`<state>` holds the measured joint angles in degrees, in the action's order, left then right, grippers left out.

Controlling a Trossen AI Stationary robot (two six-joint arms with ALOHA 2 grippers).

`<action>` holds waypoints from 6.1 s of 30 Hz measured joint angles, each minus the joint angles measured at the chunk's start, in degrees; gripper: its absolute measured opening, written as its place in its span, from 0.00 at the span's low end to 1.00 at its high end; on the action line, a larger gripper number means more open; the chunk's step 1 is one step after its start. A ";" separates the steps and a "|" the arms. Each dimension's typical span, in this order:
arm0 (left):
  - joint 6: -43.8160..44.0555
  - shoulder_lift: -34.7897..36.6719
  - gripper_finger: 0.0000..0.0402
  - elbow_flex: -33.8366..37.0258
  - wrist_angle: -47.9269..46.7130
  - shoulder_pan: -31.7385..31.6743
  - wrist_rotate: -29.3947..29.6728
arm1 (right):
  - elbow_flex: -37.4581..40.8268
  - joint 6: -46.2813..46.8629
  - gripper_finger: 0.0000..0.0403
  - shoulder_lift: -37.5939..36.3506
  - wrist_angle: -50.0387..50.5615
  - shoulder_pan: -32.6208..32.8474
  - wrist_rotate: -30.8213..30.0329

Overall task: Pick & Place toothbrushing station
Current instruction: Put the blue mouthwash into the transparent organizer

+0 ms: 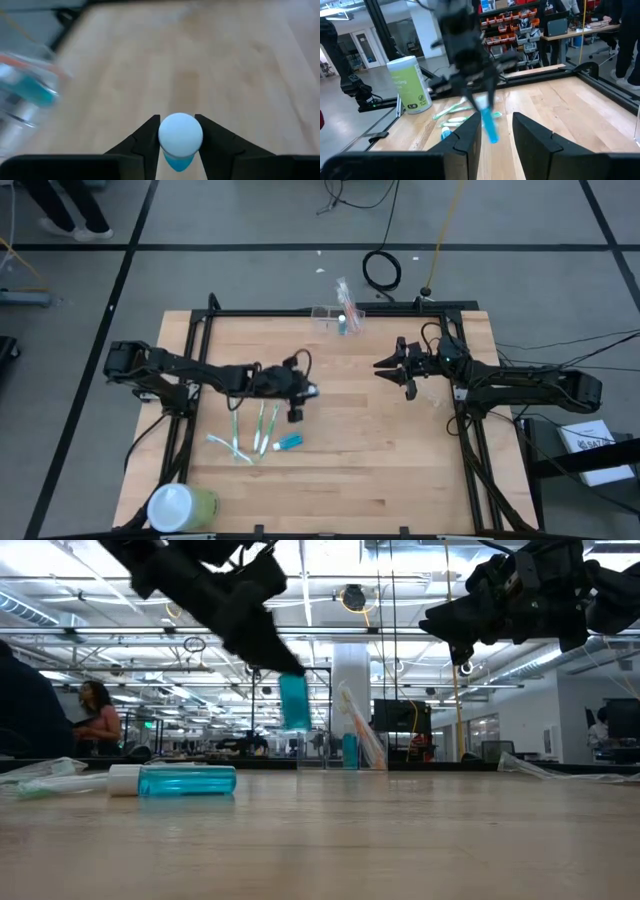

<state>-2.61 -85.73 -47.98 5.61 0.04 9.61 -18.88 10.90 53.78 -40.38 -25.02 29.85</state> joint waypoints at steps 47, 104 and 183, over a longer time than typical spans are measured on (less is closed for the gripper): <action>0.81 -28.74 0.25 -39.06 -7.75 -32.76 -6.82 | 0.01 0.39 0.26 0.00 -7.67 -0.02 0.19; 5.82 -34.45 0.45 -38.76 -10.63 -31.02 -7.98 | 0.01 0.39 0.26 0.02 -7.43 -0.02 0.19; 43.73 -10.55 0.68 -4.03 -32.73 22.49 -5.44 | 0.03 1.92 0.26 0.00 -8.70 0.00 0.15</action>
<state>41.12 -96.28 -52.01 -27.12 22.52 4.17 -18.85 12.82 53.78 -49.08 -25.02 30.00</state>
